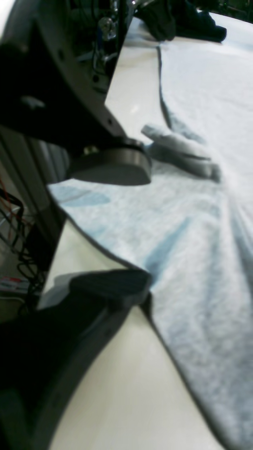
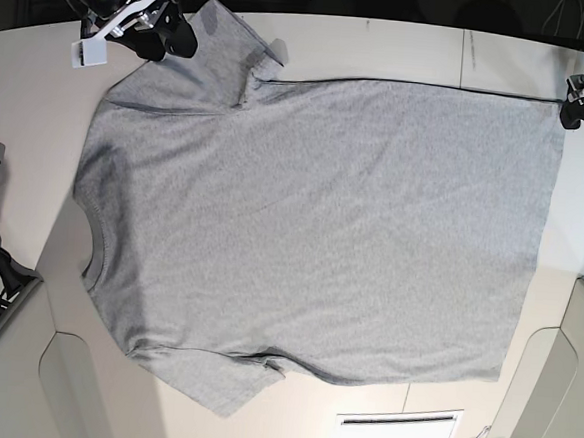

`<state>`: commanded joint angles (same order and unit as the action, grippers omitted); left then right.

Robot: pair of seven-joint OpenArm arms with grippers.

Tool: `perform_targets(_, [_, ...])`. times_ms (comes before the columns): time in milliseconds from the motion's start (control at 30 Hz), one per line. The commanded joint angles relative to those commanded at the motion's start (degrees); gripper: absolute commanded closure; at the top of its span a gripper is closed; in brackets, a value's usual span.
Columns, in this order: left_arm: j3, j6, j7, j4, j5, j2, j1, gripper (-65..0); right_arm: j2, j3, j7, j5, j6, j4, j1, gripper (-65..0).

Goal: Fold the T-shirt properly
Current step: 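Move both grippers to the shirt's shoulder corners and grasp them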

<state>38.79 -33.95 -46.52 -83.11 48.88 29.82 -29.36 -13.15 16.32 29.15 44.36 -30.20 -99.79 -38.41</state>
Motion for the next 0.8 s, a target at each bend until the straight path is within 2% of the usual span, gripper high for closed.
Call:
perform_targets(167, [-1.1, 0.0, -0.1, 0.0, -0.1, 0.0, 0.0, -46.2, 0.0, 0.0, 0.0, 0.0, -0.02, 3.4, 1.2, -37.6])
perform_targets(367, [-7.4, 0.3, -0.4, 0.0, -0.1, -0.5, 0.0, -46.2, 0.0, 0.0, 0.0, 0.7, -0.09, 6.8, 3.0, -37.5])
perform_targets(400, [-8.2, 0.3, -0.5, 0.0, -0.2, -0.7, 0.0, -46.2, 0.0, 0.0, 0.0, 0.9, -0.28, 6.8, 3.0, -37.5])
perform_targets(467, [-8.7, 0.2, -1.3, 0.0, -0.3, -1.6, 0.0, -46.2, 0.0, 0.0, 0.1, 0.9, -1.84, 6.8, 3.0, -37.5])
perform_targets(633, [-8.7, -2.9, -4.0, 0.0, -1.1, -2.5, -0.1, -46.1, 0.0, 0.0, 0.5, 2.5, -2.21, 6.8, 3.0, -37.5])
perform_targets(800, [-8.7, -3.0, -4.5, 0.0, -1.1, -2.5, -0.2, -46.1, 0.0, -1.1, 0.7, 2.8, -2.21, 6.8, 3.0, -37.5])
